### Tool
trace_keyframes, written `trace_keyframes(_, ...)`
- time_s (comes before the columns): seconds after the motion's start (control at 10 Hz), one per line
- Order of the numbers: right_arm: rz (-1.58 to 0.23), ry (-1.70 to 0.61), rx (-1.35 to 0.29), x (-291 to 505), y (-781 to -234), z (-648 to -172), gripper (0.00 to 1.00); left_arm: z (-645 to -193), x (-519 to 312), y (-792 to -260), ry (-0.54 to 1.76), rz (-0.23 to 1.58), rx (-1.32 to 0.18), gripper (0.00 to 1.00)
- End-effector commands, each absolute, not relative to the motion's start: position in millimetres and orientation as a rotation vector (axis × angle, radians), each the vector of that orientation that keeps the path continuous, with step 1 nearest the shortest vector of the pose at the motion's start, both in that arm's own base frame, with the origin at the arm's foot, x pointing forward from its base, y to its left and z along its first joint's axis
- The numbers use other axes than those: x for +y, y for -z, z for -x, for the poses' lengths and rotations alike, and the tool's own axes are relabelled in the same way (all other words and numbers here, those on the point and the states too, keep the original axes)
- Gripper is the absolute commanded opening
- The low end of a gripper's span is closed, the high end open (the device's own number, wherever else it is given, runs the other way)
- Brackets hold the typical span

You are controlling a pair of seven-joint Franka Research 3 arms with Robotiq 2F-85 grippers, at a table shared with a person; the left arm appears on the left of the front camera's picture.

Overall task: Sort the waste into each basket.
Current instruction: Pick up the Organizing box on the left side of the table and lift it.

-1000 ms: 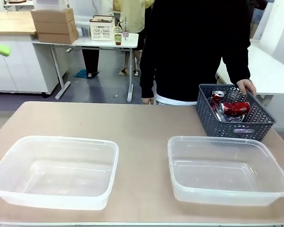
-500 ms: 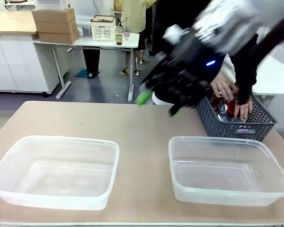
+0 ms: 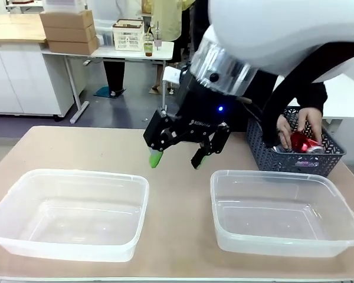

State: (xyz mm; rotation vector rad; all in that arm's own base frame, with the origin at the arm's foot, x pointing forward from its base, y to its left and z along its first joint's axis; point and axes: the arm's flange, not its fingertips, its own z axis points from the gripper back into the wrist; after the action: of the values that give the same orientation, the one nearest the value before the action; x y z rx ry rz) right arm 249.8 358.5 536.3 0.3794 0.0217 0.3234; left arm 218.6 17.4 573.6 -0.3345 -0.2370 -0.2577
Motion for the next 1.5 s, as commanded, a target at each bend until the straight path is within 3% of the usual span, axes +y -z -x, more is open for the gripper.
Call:
trace_keyframes(0.0,-0.362,-0.33,0.018,363,-532,-247,1.0,-213,23,-577,0.233,0.327,-0.234,1.0)
trace_keyframes(0.2,-0.393,-0.13,0.273,460,-495,-263,1.0,-234,14,-547,0.233,0.345,-0.207,1.0)
trace_keyframes(0.4,-0.286,0.057,0.239,513,-454,-268,1.0,-252,11,-487,0.173,0.32,-0.118,1.0)
trace_keyframes(0.5,-0.185,0.106,0.238,522,-431,-274,1.0,-253,1,-447,0.175,0.338,-0.03,1.0)
trace_keyframes(0.7,-0.126,0.124,0.268,506,-420,-280,1.0,-249,-17,-395,0.184,0.289,0.007,1.0)
trace_keyframes(0.8,-0.133,0.149,0.244,480,-438,-285,1.0,-252,-26,-384,0.163,0.263,0.041,1.0)
trace_keyframes(0.9,-0.171,0.115,0.248,500,-399,-274,1.0,-292,7,-469,0.181,0.317,0.008,1.0)
trace_keyframes(1.4,-0.01,0.169,0.191,490,-387,-293,1.0,-301,-13,-396,0.139,0.159,0.086,1.0)
